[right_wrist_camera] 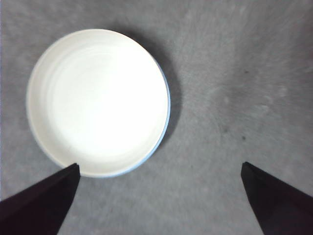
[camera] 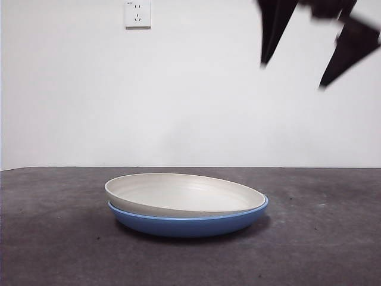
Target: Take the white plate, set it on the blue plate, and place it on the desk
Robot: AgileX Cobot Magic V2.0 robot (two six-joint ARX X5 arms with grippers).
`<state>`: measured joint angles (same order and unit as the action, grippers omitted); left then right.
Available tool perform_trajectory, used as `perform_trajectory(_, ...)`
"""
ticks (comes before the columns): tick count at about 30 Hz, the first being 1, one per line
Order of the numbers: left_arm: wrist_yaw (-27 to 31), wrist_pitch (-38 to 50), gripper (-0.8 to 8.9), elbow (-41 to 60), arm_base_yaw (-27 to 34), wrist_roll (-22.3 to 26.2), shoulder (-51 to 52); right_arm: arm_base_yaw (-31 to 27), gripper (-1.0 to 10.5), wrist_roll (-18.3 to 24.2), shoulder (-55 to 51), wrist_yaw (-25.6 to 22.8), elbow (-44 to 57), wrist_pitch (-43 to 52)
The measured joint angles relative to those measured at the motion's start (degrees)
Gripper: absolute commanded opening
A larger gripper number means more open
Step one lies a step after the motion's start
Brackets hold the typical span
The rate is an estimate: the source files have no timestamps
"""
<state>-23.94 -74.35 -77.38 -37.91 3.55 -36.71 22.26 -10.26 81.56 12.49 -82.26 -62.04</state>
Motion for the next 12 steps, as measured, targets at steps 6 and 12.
perform_trajectory(6, 0.0, 0.0, 5.99, 0.0, 0.0, -0.3, 0.0, 2.8, 5.6, 0.0, -13.0, -5.2, 0.0, -8.5)
perform_trajectory(12, 0.0, 0.0, 5.99, 0.0, 0.0, -1.6, 0.0, 5.8, 5.6, 0.0, -23.1, -5.3, 0.0, -14.4)
